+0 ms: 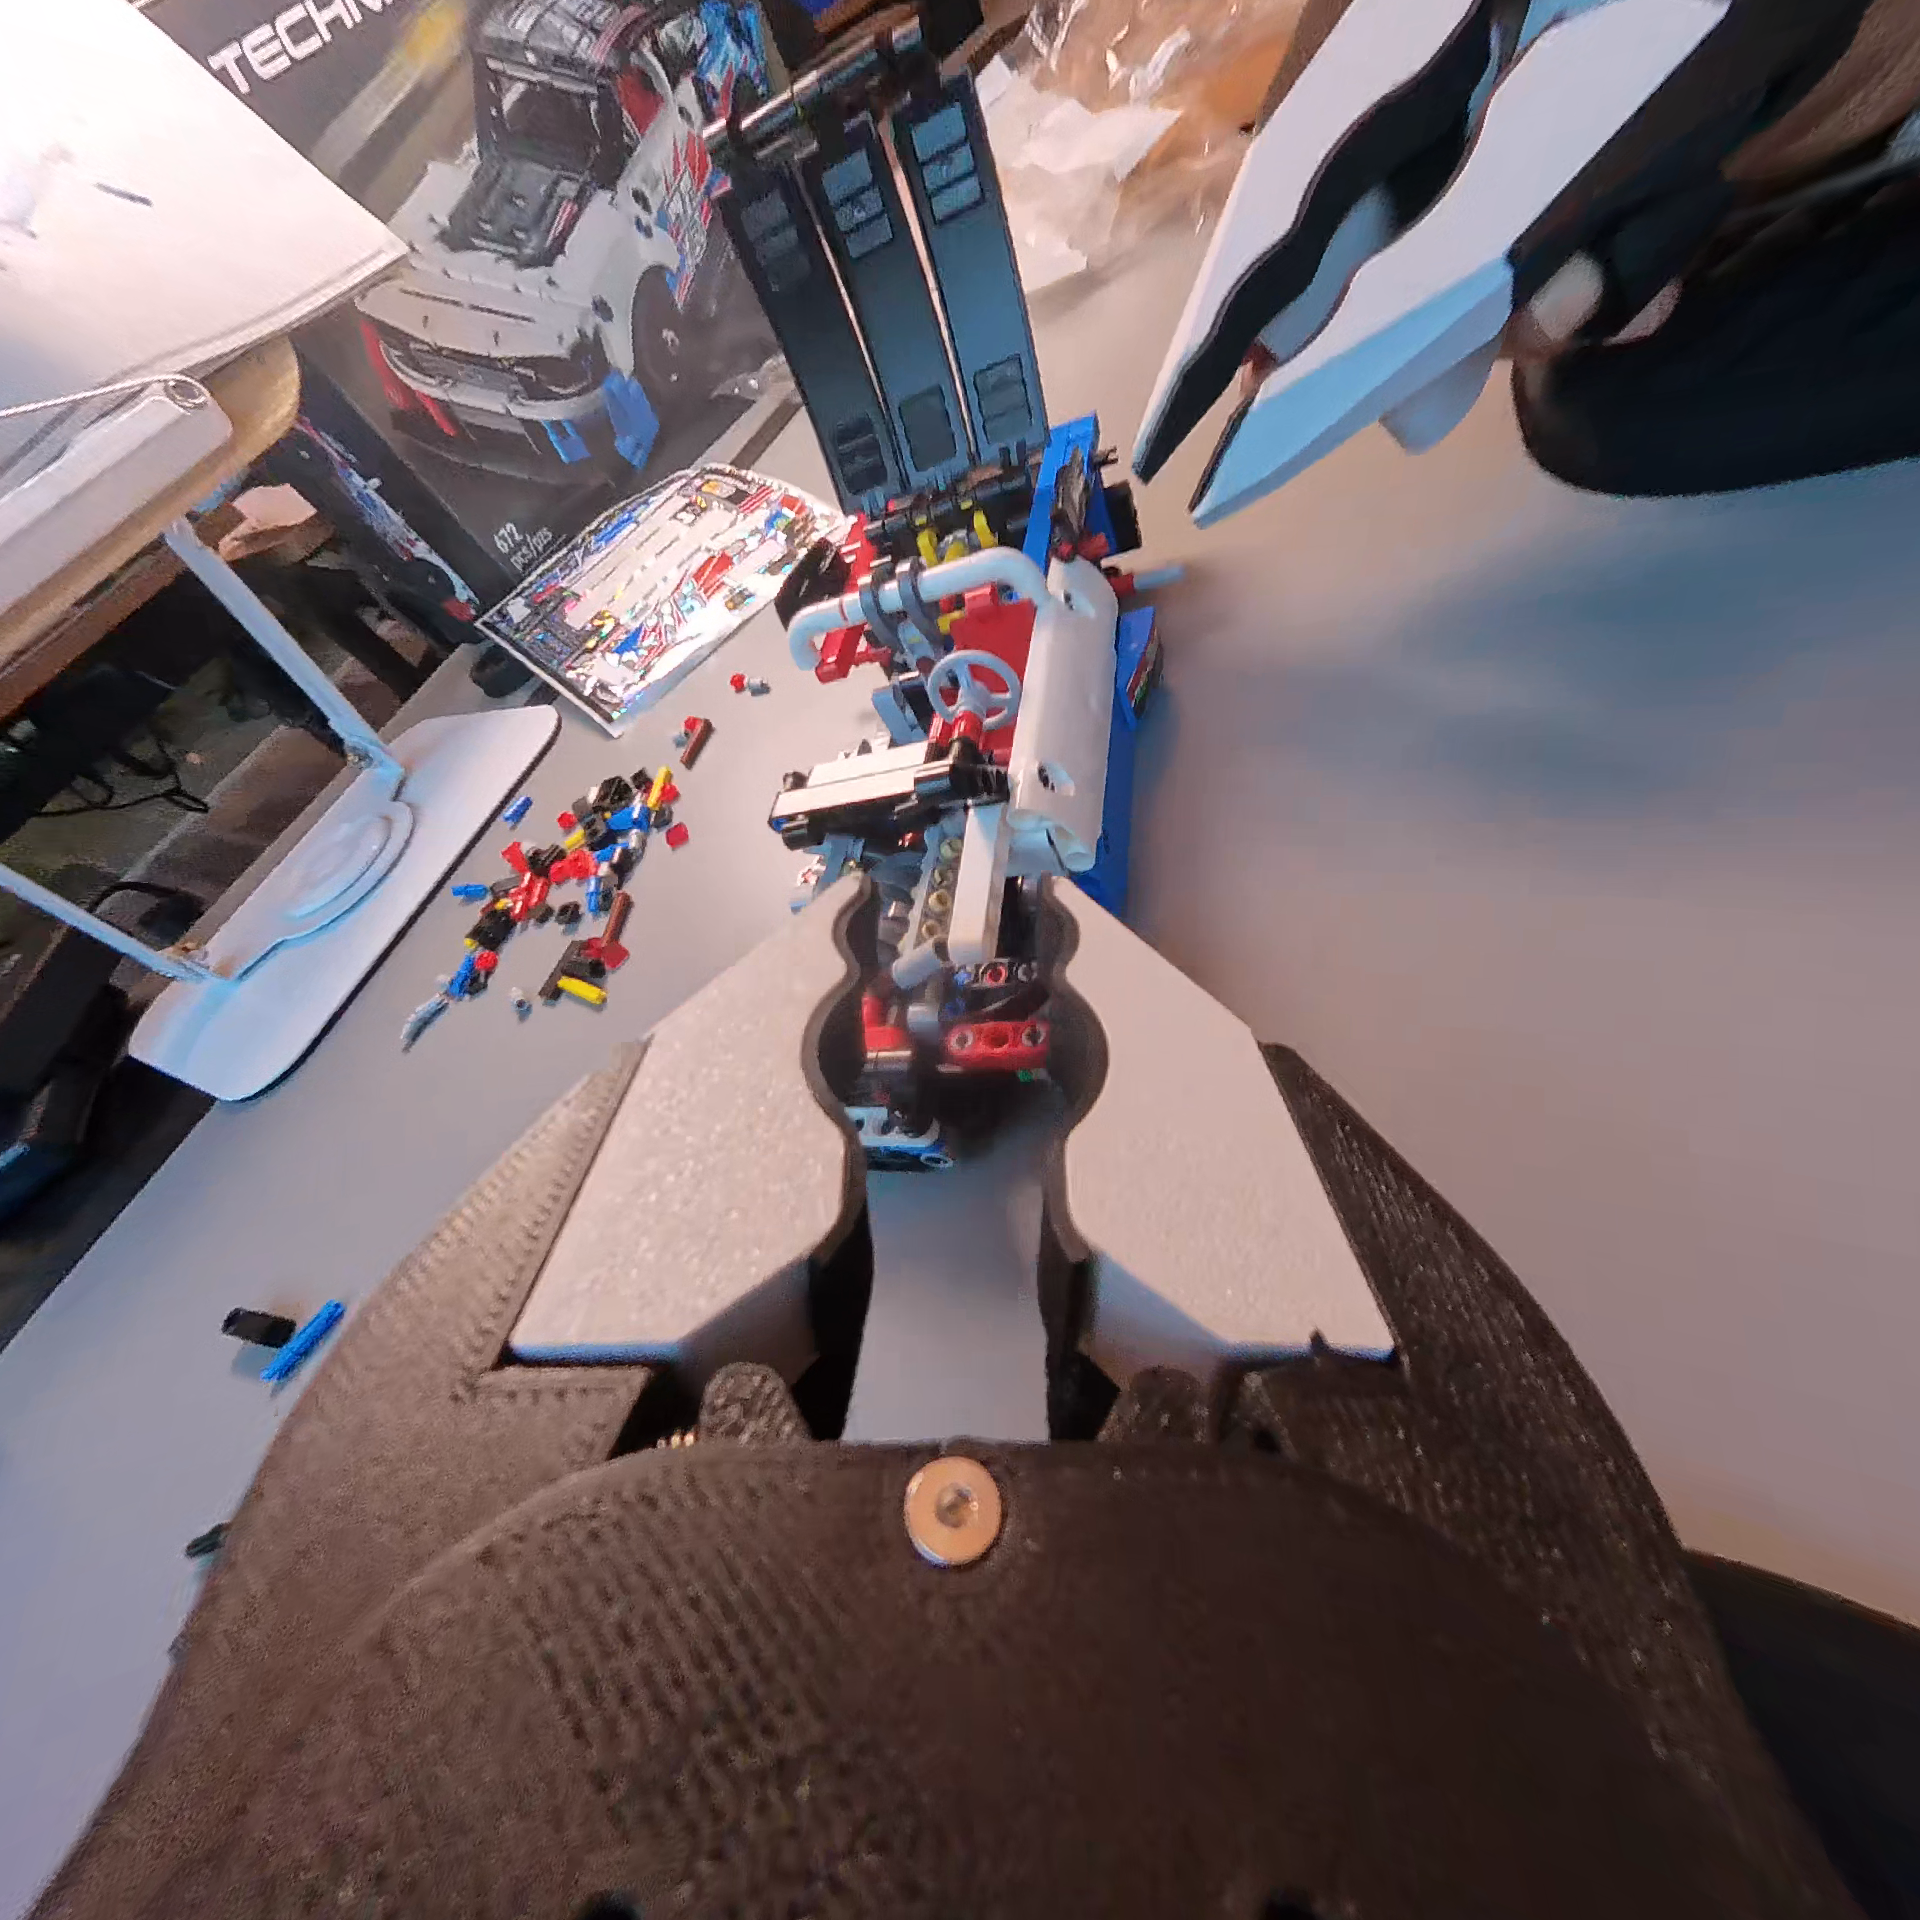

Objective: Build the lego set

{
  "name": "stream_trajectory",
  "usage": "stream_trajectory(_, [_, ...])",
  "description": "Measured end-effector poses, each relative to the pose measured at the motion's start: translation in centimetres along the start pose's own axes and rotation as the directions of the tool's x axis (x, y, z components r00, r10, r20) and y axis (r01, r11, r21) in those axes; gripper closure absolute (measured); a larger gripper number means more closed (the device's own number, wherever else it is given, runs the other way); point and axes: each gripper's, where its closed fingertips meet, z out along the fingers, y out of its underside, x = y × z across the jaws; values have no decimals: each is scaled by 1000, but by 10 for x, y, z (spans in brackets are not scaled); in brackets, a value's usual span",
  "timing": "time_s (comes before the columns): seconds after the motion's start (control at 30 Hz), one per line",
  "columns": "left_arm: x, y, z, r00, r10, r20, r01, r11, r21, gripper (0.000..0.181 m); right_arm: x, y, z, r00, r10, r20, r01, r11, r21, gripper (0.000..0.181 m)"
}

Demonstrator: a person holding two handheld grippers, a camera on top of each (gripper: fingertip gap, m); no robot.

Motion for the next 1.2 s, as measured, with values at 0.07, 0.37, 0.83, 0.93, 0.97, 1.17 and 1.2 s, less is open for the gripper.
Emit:
stream_trajectory(0.07, [0,-4,3,1000,-27,-11,27,1000,3,157,6,3,0,1000,1,-18,-2,1000,-13,166])
stream_trajectory(0.37, [-2,-24,33,996,-59,-73,55,997,-46,172,20,17,4,994,97,-43,-100,993,-62,166])
stream_trajectory(0.83, [7,-55,62,976,-115,-185,114,993,-14,159,9,21,10,1000,9,-29,-11,995,-102,164])
stream_trajectory(0.93, [6,-52,50,976,-153,-154,156,988,7,140,13,16,6,998,44,-35,-46,997,-64,162])
stream_trajectory(0.97, [4,-48,45,978,-158,-133,160,987,7,135,14,15,5,998,52,-37,-54,997,-52,161])
stream_trajectory(1.17, [-2,-25,12,984,-179,8,179,984,-7,117,14,13,3,998,42,-48,-44,998,-39,158])
stream_trajectory(1.2, [-4,-24,6,983,-183,33,183,983,6,116,14,13,4,998,36,-49,-38,998,-45,158])
